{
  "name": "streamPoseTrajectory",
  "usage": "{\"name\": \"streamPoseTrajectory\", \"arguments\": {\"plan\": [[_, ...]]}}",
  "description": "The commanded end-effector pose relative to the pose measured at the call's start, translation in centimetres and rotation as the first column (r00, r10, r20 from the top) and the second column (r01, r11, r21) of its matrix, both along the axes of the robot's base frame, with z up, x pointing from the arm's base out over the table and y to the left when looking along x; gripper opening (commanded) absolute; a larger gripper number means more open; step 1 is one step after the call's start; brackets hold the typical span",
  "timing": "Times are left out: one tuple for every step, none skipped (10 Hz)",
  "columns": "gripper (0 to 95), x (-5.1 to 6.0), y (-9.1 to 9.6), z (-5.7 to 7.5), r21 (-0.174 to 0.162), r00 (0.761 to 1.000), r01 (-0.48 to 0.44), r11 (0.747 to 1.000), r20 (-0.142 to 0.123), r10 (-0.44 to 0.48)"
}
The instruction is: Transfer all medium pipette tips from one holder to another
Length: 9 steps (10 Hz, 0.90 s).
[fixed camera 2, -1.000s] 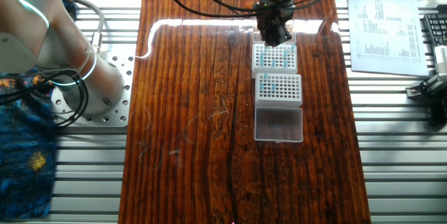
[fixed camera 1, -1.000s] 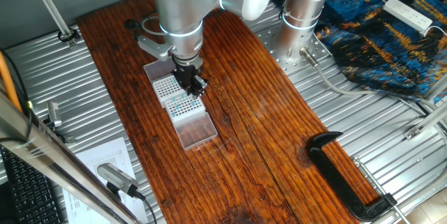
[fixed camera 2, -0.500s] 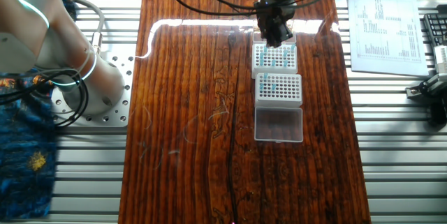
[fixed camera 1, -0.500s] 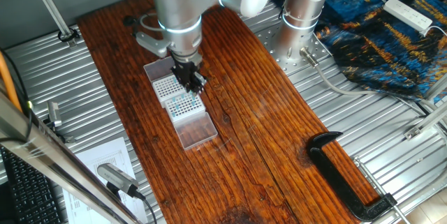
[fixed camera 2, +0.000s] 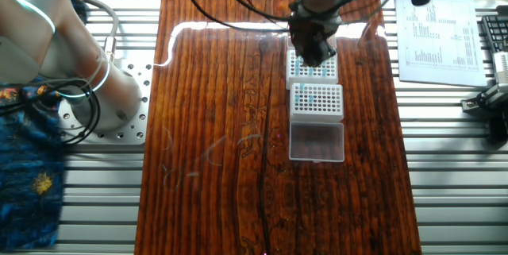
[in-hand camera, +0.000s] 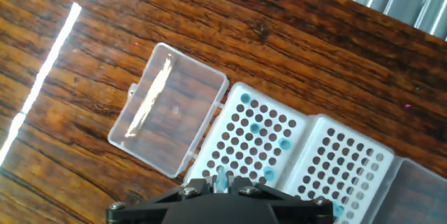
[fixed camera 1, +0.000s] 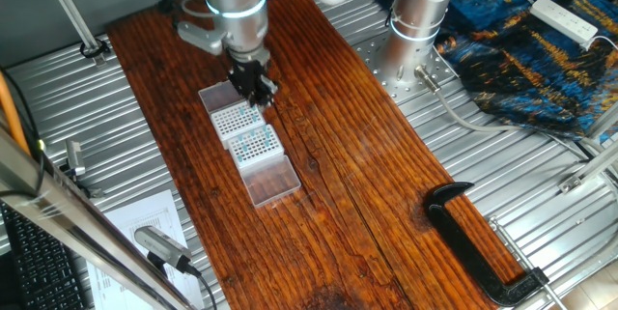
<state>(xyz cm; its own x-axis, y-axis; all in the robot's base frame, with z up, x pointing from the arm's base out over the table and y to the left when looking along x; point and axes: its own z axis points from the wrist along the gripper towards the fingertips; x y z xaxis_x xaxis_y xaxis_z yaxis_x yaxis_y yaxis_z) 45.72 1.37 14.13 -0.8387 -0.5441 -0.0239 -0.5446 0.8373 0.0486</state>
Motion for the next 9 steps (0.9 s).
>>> {"name": "streamPoseTrajectory", "arguments": {"plan": [[19.0, -0.3, -0.9, -1.5, -0.005, 1.0, 0.005, 1.0, 0.011, -0.005], [19.0, -0.3, -1.2, -2.0, -0.006, 1.0, 0.004, 1.0, 0.014, -0.004], [19.0, -0.4, -1.3, -2.3, -0.004, 1.0, 0.01, 1.0, 0.016, -0.01], [19.0, -0.4, -1.3, -2.5, -0.002, 1.0, 0.016, 1.0, 0.018, -0.016], [19.0, -0.4, -1.3, -3.0, -0.001, 1.0, 0.021, 1.0, 0.023, -0.021], [19.0, -0.3, -1.2, -3.3, 0.003, 0.999, 0.024, 1.0, 0.029, -0.024], [19.0, -0.3, -1.1, -3.4, 0.002, 0.999, 0.025, 1.0, 0.028, -0.025], [19.0, -0.2, -0.7, -3.8, -0.001, 0.999, 0.039, 0.999, 0.029, -0.039], [19.0, -0.2, -0.5, -4.0, -0.003, 0.999, 0.043, 0.999, 0.03, -0.043]]}}
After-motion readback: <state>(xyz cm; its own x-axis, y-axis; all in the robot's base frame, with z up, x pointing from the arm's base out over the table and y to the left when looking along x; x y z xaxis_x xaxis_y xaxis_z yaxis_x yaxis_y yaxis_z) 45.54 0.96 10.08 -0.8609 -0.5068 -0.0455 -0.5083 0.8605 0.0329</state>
